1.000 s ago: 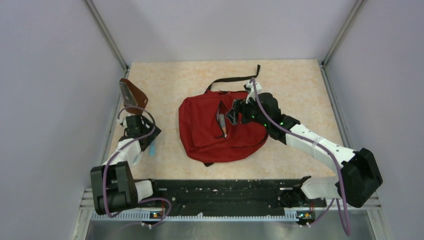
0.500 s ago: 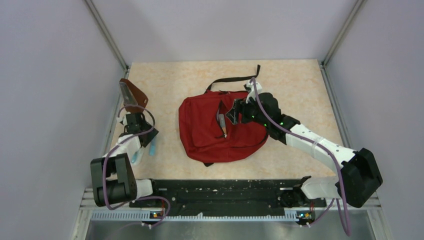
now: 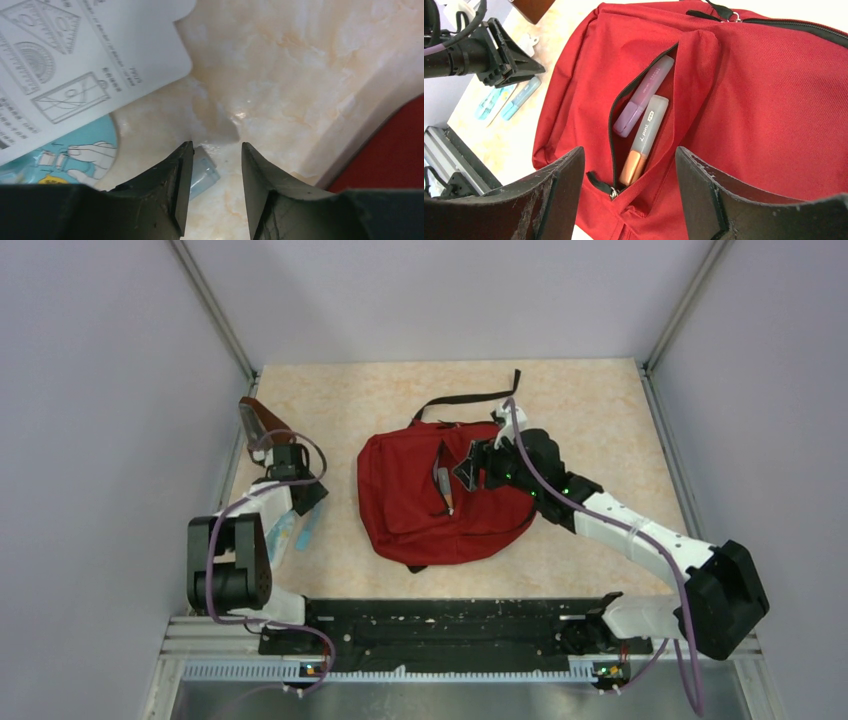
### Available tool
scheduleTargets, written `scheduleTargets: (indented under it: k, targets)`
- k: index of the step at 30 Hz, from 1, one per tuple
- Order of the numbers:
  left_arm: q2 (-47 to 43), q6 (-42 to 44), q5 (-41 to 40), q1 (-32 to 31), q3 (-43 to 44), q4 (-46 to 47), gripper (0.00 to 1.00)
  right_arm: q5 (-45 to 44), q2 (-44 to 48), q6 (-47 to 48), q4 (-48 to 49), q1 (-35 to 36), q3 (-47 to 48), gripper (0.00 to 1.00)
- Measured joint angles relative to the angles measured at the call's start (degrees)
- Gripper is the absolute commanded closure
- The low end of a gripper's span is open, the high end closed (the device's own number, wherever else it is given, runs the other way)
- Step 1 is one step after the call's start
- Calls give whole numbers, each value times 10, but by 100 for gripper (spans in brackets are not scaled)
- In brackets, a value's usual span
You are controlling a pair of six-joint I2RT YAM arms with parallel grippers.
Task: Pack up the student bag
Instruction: Adjust the stationery at the center of the board.
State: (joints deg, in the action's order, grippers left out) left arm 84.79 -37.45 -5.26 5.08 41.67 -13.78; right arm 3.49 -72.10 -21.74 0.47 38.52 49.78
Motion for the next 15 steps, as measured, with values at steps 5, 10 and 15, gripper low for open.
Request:
scheduleTargets:
  k: [5,10,15]
  targets:
    - [18,-2,-11,-41,16,1,52,0,12,-3,0,0,-3,35]
    - [6,-18,-16,-79,11,-3,28,-2,27,-4,0,0,-7,33]
    - [-83,-78,-25,-85,-58,-8,12,-2,35,-3,-1,0,-15,30]
